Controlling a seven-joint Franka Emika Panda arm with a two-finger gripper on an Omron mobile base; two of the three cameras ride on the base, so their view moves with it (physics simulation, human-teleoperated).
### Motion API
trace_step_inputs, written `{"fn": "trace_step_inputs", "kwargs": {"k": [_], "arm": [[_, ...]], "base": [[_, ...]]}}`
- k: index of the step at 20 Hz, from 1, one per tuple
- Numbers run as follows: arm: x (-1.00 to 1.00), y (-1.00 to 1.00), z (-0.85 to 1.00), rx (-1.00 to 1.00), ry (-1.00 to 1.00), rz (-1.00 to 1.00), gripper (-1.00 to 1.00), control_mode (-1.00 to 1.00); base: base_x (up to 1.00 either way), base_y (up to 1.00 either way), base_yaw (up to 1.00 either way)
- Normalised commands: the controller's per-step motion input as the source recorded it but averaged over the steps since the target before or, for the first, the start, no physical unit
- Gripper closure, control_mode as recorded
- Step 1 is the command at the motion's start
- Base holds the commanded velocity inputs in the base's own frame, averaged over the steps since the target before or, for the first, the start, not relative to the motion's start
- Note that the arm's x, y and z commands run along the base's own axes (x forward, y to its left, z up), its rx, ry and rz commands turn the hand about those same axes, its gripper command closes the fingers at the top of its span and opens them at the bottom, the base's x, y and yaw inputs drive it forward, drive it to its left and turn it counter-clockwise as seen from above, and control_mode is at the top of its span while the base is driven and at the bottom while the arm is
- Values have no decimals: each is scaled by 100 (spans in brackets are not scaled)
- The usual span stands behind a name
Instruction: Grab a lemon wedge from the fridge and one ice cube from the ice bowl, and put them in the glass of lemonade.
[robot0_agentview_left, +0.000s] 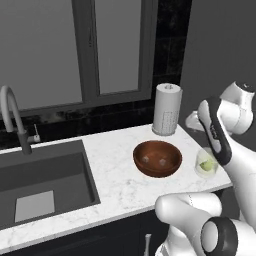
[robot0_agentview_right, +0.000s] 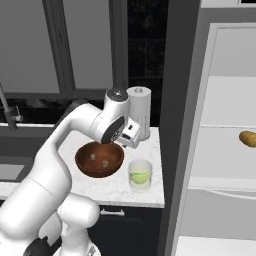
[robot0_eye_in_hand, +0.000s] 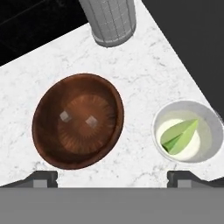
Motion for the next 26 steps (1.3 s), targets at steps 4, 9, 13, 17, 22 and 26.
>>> {"fn": "trace_step_inputs", "kwargs": {"k": [4, 9, 13, 17, 22, 26], "arm": [[2, 58, 0, -13, 23, 7, -100, -100], [4, 84, -37, -35, 37, 12, -100, -100], [0, 51, -47, -8, 9, 5, -100, -100], [1, 0, -97, 20, -2, 0, -100, -100], [21, 3, -83, 9, 0, -1, -100, -100], [28, 18, -3, -13, 10, -2, -100, -100]], "base": [[0, 0, 0], [0, 0, 0], [0, 0, 0], [0, 0, 0], [0, 0, 0], [0, 0, 0]]}}
